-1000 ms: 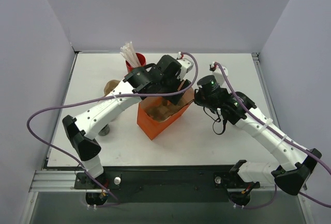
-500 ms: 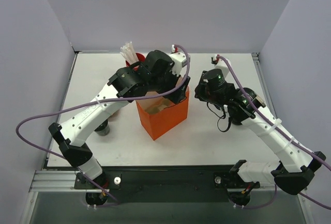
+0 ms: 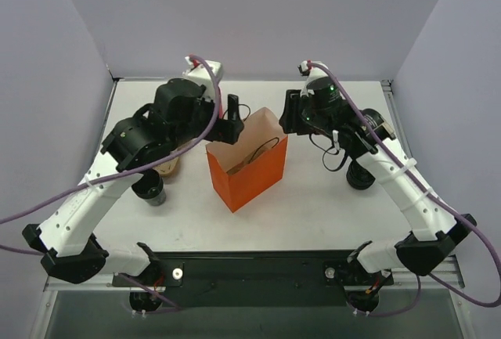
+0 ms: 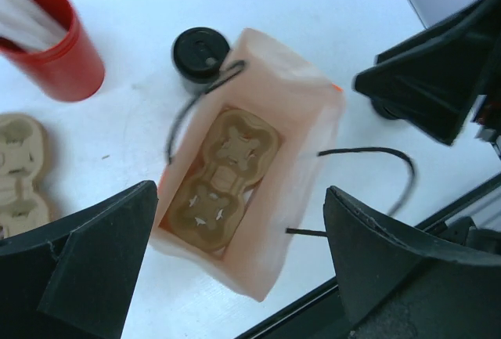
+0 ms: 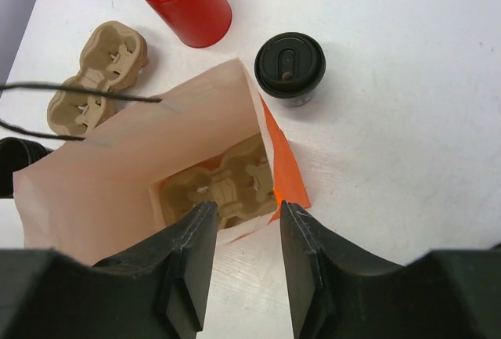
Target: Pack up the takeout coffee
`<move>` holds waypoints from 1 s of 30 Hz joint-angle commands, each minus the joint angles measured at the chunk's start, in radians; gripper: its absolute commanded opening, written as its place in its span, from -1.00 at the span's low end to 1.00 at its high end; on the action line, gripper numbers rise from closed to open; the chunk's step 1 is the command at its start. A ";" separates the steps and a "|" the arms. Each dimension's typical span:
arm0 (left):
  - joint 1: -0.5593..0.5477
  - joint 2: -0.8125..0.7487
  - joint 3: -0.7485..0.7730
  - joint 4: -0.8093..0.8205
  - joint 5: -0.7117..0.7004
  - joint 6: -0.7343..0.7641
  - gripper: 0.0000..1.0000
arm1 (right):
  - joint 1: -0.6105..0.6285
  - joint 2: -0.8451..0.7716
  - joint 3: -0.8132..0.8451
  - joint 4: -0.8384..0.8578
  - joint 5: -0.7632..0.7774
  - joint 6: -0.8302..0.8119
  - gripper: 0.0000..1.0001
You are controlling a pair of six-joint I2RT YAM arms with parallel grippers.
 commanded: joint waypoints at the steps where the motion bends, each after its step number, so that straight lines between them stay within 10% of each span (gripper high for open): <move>1: 0.178 -0.084 -0.097 0.030 0.144 -0.155 0.95 | -0.092 0.102 0.075 0.008 -0.211 -0.090 -0.22; 12: 0.217 -0.179 -0.286 -0.050 0.074 -0.101 0.95 | -0.110 0.282 0.139 0.000 -0.246 -0.218 -0.19; 19: 0.223 -0.118 -0.272 -0.128 0.109 -0.140 0.93 | -0.107 0.265 0.149 -0.041 -0.143 -0.160 -1.00; 30: 0.222 -0.043 -0.189 -0.165 0.011 -0.143 0.53 | -0.038 0.052 -0.164 -0.102 0.098 0.175 -1.00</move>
